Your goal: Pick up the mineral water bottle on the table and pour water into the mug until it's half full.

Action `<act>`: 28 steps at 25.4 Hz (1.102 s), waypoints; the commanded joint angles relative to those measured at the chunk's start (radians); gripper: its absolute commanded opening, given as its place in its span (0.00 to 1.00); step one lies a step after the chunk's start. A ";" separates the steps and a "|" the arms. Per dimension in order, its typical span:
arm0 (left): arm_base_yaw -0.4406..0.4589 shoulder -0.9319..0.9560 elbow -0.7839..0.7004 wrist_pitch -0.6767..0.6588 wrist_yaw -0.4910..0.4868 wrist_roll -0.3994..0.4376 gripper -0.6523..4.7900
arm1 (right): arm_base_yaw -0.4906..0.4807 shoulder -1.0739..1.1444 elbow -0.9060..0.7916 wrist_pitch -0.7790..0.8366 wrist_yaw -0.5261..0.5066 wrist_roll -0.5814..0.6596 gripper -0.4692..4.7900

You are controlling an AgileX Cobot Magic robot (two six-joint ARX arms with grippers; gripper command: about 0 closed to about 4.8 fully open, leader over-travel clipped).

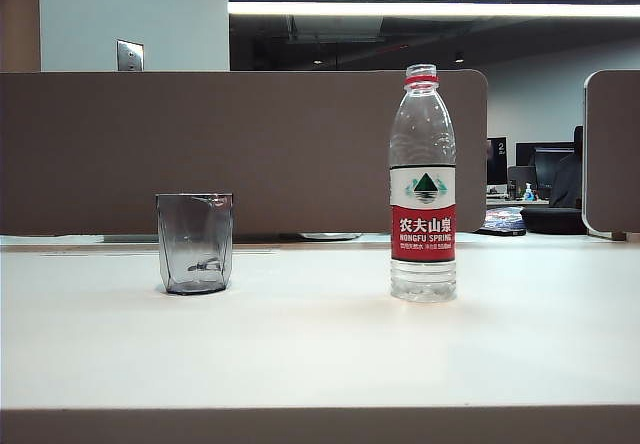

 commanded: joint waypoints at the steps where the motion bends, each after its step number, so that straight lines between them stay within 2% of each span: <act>1: -0.140 0.000 0.003 0.007 0.005 0.000 0.11 | 0.001 -0.002 -0.005 -0.004 -0.115 0.162 0.08; 4: -0.275 0.000 0.003 0.006 0.006 0.000 0.11 | 0.002 -0.002 -0.005 -0.028 -0.188 0.265 0.08; 6: -0.364 0.000 0.003 0.006 0.008 0.000 0.11 | 0.002 -0.002 -0.004 -0.028 -0.275 0.352 0.08; 9: -0.370 0.000 0.003 0.007 0.004 0.000 0.11 | 0.002 0.003 0.017 -0.026 -0.287 0.401 0.08; 12: -0.370 0.000 0.003 0.007 0.005 0.000 0.11 | 0.006 0.039 0.063 -0.017 -0.288 0.399 0.08; 17: -0.370 0.000 0.003 0.006 0.005 0.000 0.11 | 0.063 0.207 0.153 0.045 -0.243 0.286 0.08; 18: -0.370 0.000 0.003 0.006 0.005 0.000 0.11 | 0.081 0.252 0.172 0.056 -0.217 0.248 0.14; 19: -0.370 0.000 0.003 0.006 0.005 0.000 0.11 | 0.128 0.358 0.207 0.100 -0.152 0.160 0.48; 20: -0.370 0.000 0.003 0.006 0.005 0.000 0.11 | 0.164 0.425 0.226 0.141 -0.120 0.118 0.78; 21: -0.370 0.000 0.003 0.006 0.005 0.000 0.11 | 0.194 0.482 0.239 0.176 -0.091 0.087 0.99; 26: -0.370 0.000 0.003 0.007 0.005 0.000 0.11 | 0.391 0.808 0.310 0.346 0.063 -0.100 1.00; 28: -0.370 0.000 0.003 0.007 0.005 0.000 0.11 | 0.475 0.946 0.333 0.420 0.157 -0.196 1.00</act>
